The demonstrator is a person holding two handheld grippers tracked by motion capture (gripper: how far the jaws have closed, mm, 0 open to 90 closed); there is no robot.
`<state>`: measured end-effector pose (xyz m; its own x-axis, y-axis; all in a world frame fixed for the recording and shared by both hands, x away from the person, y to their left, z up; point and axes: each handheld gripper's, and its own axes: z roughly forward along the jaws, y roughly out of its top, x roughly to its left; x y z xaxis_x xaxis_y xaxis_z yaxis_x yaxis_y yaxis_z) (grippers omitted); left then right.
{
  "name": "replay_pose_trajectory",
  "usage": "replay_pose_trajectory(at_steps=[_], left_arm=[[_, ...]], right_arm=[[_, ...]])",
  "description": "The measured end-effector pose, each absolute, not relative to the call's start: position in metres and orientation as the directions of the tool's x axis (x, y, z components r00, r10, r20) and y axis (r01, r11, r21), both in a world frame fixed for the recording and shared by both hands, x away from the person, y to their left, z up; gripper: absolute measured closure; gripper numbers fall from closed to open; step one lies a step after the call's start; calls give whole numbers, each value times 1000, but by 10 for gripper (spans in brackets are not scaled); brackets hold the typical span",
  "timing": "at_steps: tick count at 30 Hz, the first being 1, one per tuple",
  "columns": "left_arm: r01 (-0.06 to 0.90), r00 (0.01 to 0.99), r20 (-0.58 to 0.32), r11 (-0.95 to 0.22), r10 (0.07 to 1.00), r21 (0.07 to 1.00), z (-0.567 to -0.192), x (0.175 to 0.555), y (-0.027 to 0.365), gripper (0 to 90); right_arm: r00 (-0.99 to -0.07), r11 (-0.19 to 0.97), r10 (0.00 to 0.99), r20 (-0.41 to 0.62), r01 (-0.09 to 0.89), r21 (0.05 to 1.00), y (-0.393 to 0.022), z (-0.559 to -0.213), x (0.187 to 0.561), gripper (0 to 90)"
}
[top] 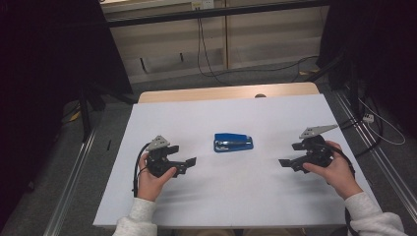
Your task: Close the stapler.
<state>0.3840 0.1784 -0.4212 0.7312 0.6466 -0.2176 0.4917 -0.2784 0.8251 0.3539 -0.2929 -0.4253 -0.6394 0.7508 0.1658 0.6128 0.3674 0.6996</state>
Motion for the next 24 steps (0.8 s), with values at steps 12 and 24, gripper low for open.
replay_pose_trajectory(at_steps=[12,24], left_arm=[[494,726,-207,-288,656,820,-422,373,197,96],[498,723,-212,-283,658,820,-424,360,216,90]], right_arm=[[-652,383,740,168,613,691,-293,-427,341,120],[-658,397,736,162,612,684,-296,-427,327,120]])
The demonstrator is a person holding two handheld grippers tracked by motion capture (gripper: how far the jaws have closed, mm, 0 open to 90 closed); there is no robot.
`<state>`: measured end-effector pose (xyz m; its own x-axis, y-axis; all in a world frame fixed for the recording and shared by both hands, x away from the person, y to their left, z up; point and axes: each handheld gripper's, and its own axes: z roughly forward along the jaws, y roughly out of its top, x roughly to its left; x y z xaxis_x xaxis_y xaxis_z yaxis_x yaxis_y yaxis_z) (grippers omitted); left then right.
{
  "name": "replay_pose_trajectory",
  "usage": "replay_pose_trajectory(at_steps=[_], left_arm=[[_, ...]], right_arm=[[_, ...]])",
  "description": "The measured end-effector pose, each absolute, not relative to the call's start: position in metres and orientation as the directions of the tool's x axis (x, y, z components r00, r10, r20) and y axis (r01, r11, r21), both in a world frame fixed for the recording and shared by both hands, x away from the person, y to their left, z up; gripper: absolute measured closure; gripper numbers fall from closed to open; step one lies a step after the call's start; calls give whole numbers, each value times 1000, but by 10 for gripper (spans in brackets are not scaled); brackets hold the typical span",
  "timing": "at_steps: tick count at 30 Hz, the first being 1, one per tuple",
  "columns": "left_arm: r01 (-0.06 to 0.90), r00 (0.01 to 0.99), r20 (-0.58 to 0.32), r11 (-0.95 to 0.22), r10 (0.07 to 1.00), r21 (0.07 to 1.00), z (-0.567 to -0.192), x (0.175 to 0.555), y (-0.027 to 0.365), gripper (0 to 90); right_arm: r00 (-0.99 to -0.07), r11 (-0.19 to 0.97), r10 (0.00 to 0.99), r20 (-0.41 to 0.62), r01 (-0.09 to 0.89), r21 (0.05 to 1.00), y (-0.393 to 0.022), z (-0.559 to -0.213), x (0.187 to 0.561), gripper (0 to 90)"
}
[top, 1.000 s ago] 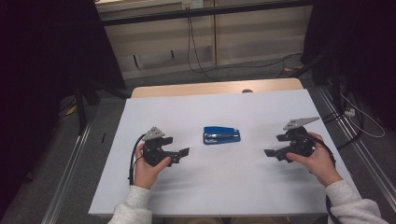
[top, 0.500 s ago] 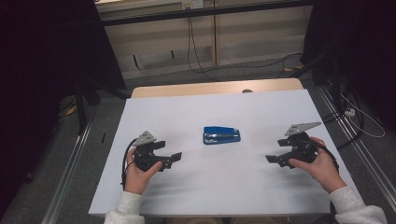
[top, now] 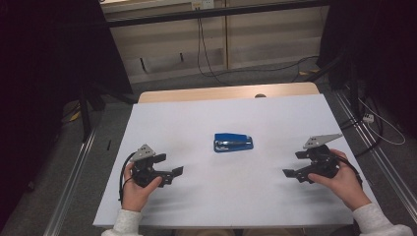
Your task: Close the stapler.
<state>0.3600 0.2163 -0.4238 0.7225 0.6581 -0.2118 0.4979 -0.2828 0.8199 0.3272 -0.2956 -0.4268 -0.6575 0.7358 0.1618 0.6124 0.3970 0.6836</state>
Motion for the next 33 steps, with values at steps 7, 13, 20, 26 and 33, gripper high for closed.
replay_pose_trajectory(at_steps=[7,13,20,26,33], left_arm=[[498,718,-202,-289,666,818,-425,353,226,90],[500,713,-201,-286,672,818,-426,349,233,89],[499,714,-190,-299,674,813,-428,346,237,89],[501,722,-196,-305,664,810,-429,342,241,89],[509,716,-206,-296,667,809,-431,340,246,89]], right_arm=[[-660,401,733,164,614,680,-297,-428,322,120],[-661,405,733,161,614,677,-299,-429,319,120],[-663,409,731,161,614,675,-299,-429,318,120],[-663,411,731,161,616,672,-299,-429,318,120],[-669,420,726,157,613,669,-298,-429,318,121]])
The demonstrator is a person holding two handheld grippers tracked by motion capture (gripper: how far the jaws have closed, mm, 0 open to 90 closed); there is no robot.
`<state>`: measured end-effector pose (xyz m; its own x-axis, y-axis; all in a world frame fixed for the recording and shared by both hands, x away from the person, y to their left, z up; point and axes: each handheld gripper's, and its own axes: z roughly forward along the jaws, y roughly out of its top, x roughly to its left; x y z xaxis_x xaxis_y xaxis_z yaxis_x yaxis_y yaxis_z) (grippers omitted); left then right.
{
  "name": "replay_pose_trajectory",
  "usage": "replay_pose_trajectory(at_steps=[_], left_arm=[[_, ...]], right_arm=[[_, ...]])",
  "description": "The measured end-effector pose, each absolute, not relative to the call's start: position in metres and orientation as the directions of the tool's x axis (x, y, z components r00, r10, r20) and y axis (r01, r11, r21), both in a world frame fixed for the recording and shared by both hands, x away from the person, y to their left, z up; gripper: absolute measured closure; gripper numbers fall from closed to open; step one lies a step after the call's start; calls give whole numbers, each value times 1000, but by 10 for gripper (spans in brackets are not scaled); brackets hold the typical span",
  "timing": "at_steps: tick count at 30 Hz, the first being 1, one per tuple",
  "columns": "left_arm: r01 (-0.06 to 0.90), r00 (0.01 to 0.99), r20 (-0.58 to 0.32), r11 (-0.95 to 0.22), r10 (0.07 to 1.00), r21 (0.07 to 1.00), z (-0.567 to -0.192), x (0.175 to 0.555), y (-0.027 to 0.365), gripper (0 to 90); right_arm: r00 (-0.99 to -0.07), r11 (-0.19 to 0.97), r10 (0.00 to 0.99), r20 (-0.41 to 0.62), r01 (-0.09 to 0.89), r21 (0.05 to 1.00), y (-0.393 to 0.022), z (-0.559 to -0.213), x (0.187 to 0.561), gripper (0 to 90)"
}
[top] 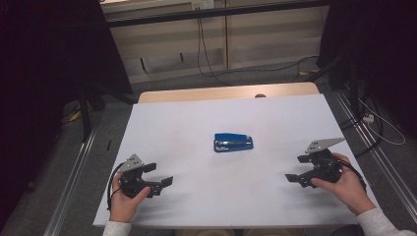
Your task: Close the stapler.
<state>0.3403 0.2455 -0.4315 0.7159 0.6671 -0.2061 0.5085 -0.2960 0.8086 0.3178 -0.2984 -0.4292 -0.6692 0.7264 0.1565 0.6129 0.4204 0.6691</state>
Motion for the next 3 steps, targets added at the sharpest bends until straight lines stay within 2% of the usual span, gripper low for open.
replay_pose_trajectory(at_steps=[3], left_arm=[[504,716,-205,-290,667,814,-431,341,246,89]], right_arm=[[-670,420,726,155,610,671,-298,-429,318,121]])
